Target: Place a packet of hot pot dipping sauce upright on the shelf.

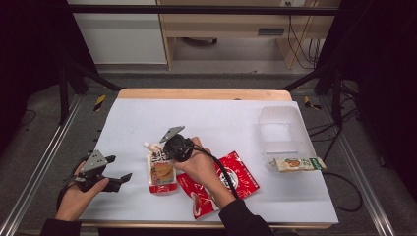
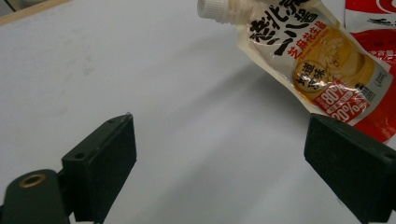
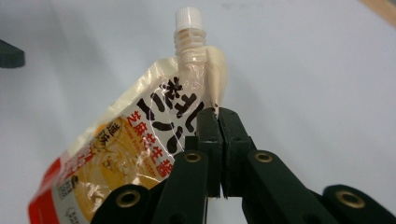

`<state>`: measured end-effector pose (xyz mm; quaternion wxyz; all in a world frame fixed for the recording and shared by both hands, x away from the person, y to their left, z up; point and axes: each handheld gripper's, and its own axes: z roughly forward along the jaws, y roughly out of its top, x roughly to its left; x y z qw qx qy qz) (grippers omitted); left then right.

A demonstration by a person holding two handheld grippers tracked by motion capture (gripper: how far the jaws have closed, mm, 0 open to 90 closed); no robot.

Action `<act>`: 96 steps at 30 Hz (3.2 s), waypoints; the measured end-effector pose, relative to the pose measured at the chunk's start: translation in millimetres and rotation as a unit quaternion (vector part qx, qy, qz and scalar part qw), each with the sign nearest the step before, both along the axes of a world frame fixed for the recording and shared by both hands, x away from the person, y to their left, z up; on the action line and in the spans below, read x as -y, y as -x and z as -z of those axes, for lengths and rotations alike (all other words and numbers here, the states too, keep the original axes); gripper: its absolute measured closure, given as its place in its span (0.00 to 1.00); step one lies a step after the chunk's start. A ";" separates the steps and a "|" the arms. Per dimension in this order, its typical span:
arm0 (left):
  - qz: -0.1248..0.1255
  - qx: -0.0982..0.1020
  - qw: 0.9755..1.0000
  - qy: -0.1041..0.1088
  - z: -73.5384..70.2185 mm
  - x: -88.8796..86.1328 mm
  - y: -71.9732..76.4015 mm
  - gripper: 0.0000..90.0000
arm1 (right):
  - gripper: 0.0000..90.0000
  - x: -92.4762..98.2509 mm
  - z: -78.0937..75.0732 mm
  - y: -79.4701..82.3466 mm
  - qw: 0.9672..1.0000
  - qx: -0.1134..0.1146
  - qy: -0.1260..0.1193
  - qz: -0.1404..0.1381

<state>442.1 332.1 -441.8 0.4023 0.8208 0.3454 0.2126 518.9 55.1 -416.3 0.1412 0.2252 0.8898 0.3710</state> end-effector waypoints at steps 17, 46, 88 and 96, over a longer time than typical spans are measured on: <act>0.037 0.013 0.999 0.011 -32.4 18.4 -1.4 0.10 | 1.00 0.4 -69.0 16.0 0.998 0.047 -0.011 -0.040; 0.111 -0.003 0.993 -0.026 -84.5 83.2 -39.1 0.11 | 1.00 46.9 -112.9 16.1 0.997 0.061 -0.032 -0.025; 0.189 -0.006 0.982 -0.030 -121.8 111.5 -68.5 0.61 | 1.00 63.8 -107.8 31.4 0.996 0.049 -0.044 -0.057; 0.199 -0.013 0.980 -0.023 -129.0 118.8 -66.0 0.79 | 1.00 76.7 -106.6 26.4 0.997 0.042 -0.054 -0.047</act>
